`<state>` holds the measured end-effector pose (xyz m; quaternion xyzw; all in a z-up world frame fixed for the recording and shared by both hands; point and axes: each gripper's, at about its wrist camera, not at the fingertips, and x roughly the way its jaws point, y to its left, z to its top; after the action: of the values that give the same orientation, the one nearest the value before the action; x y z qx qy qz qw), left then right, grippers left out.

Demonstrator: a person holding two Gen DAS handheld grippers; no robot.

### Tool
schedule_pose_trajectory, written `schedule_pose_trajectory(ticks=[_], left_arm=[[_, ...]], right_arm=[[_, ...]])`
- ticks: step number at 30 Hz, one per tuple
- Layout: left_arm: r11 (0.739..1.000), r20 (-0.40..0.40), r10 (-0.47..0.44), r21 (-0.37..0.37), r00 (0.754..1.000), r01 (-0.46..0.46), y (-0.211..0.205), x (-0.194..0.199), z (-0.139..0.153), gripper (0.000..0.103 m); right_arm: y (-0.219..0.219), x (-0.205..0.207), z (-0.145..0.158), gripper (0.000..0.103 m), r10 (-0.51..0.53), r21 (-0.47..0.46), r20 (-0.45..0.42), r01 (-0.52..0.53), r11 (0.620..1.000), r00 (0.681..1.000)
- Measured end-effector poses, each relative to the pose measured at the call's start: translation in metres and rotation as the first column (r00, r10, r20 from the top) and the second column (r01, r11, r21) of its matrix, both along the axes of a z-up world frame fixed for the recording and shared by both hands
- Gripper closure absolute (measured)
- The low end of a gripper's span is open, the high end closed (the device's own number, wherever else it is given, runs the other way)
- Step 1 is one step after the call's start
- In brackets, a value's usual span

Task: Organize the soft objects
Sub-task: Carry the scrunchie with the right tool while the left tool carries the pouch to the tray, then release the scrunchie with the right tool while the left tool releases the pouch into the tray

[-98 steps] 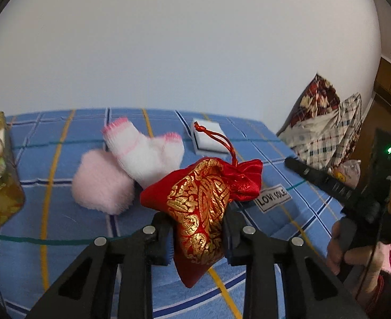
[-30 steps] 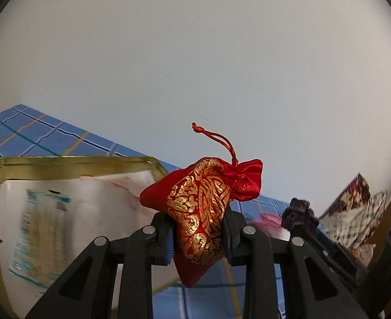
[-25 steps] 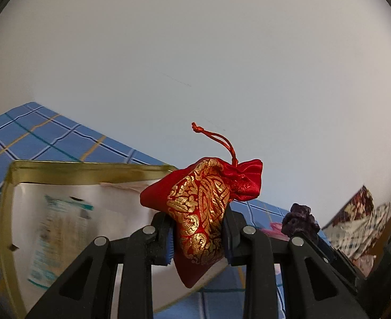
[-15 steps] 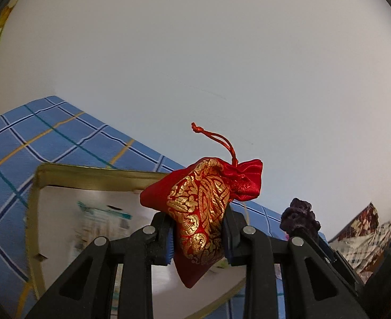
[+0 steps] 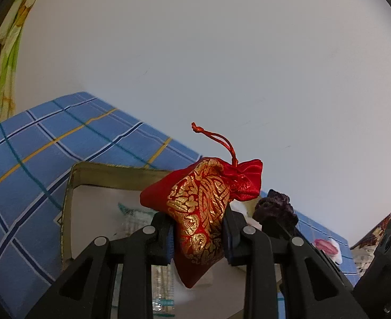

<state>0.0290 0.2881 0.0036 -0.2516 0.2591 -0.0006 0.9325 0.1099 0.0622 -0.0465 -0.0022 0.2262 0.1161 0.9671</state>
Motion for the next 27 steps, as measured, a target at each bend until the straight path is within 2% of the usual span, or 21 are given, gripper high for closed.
schedule_pose_trajectory(ticks=[2, 10, 19, 22, 24, 25, 26, 27], left_arm=[[1.000, -0.018, 0.006, -0.001, 1.000, -0.006, 0.001, 0.001, -0.002, 0.073], [0.996, -0.074, 0.048, 0.077, 0.996, -0.043, -0.005, 0.005, -0.008, 0.073], [0.995, -0.163, 0.073, 0.083, 0.984, -0.060, 0.000, 0.014, -0.023, 0.073], [0.995, -0.186, 0.073, 0.081, 0.980, -0.059, 0.001, 0.017, -0.026, 0.073], [0.993, -0.191, 0.098, 0.084, 0.977, -0.083, 0.002, 0.016, -0.026, 0.067], [0.991, -0.194, 0.118, 0.085, 0.974, -0.103, 0.005, 0.016, -0.027, 0.057], [0.989, -0.198, 0.140, 0.078, 0.970, -0.127, 0.009, 0.014, -0.027, 0.050], [0.990, -0.188, 0.138, 0.052, 0.972, -0.131, 0.012, 0.013, -0.026, 0.049]], right_arm=[[0.000, 0.000, -0.003, 0.069, 0.003, -0.008, -0.010, -0.004, 1.000, 1.000], [0.009, 0.005, -0.012, 0.069, 0.029, -0.011, -0.064, -0.030, 0.999, 0.998], [0.018, 0.004, -0.013, 0.066, 0.047, -0.018, -0.069, -0.048, 0.999, 0.997], [0.021, 0.004, -0.013, 0.062, 0.063, -0.024, -0.074, -0.065, 0.998, 0.995], [0.021, 0.002, -0.012, 0.059, 0.065, -0.026, -0.065, -0.067, 0.997, 0.996], [0.021, 0.001, -0.011, 0.053, 0.060, -0.023, -0.057, -0.061, 0.998, 0.997], [0.019, -0.002, -0.010, 0.040, 0.055, -0.011, -0.045, -0.056, 0.998, 0.997], [0.016, -0.004, -0.009, 0.032, 0.046, -0.001, -0.033, -0.046, 0.999, 0.998]])
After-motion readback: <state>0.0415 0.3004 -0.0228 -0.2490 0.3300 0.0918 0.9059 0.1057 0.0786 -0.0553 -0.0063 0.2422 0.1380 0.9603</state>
